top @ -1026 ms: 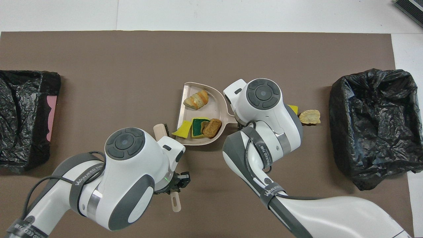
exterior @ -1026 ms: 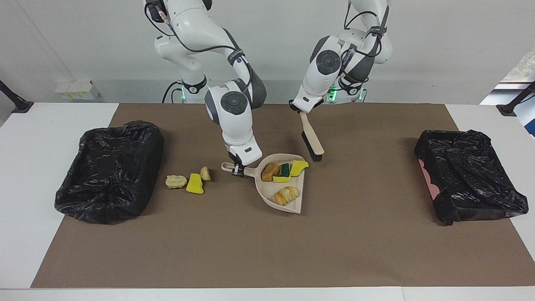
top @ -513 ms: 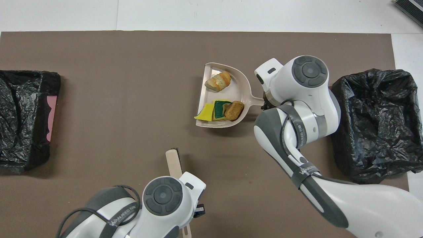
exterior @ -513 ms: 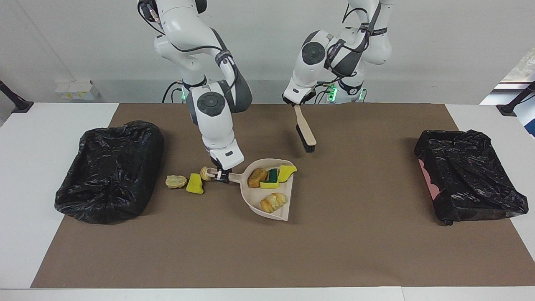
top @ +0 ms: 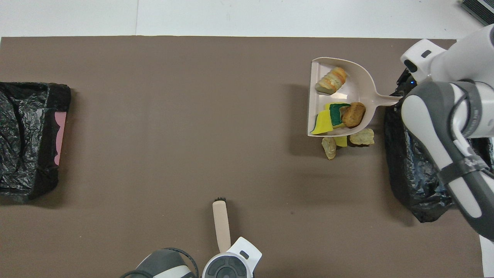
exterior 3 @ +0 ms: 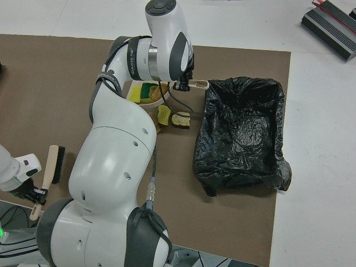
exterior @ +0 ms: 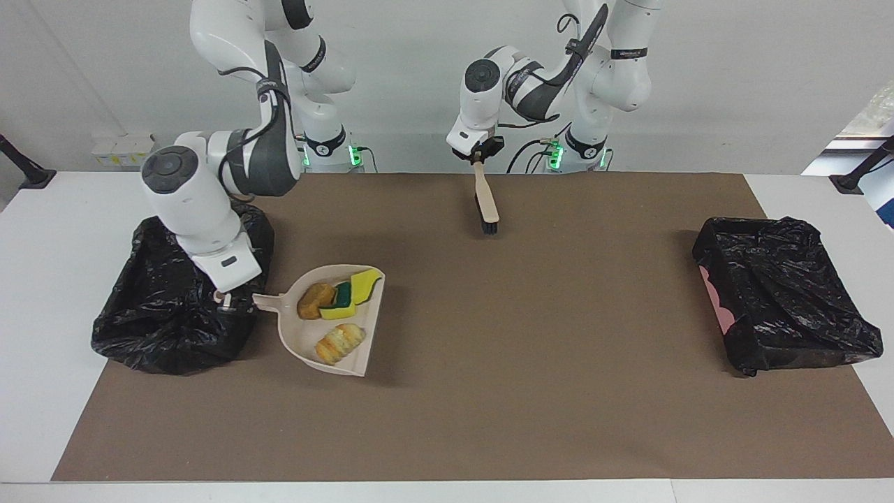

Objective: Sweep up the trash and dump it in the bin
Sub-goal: 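Tip the dustpan over the black bag nearest the right gripper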

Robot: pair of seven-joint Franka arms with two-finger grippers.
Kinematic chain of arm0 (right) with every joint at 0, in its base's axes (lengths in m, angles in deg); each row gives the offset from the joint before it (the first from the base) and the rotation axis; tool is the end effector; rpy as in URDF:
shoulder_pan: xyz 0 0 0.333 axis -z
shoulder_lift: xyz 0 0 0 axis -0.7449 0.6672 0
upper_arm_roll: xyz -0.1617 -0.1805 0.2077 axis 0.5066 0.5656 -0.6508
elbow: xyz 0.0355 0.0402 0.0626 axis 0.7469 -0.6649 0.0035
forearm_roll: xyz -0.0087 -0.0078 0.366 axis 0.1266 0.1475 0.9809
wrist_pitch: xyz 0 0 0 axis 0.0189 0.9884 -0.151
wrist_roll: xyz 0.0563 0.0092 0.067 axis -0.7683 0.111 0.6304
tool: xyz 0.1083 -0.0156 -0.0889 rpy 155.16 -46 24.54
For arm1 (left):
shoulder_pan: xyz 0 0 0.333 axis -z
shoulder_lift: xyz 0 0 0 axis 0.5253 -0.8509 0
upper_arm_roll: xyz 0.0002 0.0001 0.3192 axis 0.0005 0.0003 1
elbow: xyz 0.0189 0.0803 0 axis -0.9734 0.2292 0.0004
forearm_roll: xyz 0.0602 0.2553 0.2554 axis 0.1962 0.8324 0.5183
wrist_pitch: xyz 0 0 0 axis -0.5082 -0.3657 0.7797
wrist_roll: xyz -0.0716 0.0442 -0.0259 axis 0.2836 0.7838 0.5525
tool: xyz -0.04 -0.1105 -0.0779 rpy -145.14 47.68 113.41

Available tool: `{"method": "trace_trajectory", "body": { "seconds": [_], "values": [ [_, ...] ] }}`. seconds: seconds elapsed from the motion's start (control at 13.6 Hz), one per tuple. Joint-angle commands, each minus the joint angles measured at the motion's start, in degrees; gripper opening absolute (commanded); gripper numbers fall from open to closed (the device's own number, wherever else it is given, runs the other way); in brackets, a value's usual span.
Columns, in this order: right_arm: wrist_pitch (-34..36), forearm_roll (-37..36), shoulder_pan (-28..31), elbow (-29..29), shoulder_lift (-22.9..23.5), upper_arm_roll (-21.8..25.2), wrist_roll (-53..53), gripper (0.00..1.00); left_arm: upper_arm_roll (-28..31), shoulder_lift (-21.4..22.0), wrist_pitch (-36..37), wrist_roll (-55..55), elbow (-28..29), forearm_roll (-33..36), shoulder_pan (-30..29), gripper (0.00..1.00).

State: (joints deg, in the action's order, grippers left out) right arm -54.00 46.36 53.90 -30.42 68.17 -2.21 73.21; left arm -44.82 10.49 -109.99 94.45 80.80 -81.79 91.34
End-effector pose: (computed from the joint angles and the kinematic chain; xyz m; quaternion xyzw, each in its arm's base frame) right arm 0.6349 -0.0452 0.4274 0.7549 0.6553 -0.0046 0.0265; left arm 0.1867 -0.3637 0.3464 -0.9864 -0.0171 0.1610 0.0273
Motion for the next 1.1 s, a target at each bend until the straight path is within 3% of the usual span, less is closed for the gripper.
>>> {"method": "trace_trajectory", "body": {
  "seconds": [0.0, 0.37, 0.59, 1.03],
  "values": [
    [3.20, -1.17, 5.39, 0.94, -2.41, -0.51, 6.08, 0.00, 0.90, 1.59, -1.73, -1.32, 2.38, -1.42, 0.64, 0.00],
    [5.24, -4.42, 16.02, 2.61, -4.09, -0.51, 17.68, 0.00, 0.90, 1.50, -1.64, -3.34, 3.61, -1.51, 0.38, 0.00],
    [4.45, -10.90, 20.52, 2.61, -4.53, -0.51, 23.32, 0.00, 0.98, 1.32, -1.73, -5.19, 4.23, -1.51, 0.20, 0.00],
    [2.43, -27.95, 21.76, 0.42, -6.02, -0.42, 20.02, 0.00, 1.07, 0.71, -1.38, -5.72, 4.32, -1.51, -0.85, 0.02]
  ]
}}
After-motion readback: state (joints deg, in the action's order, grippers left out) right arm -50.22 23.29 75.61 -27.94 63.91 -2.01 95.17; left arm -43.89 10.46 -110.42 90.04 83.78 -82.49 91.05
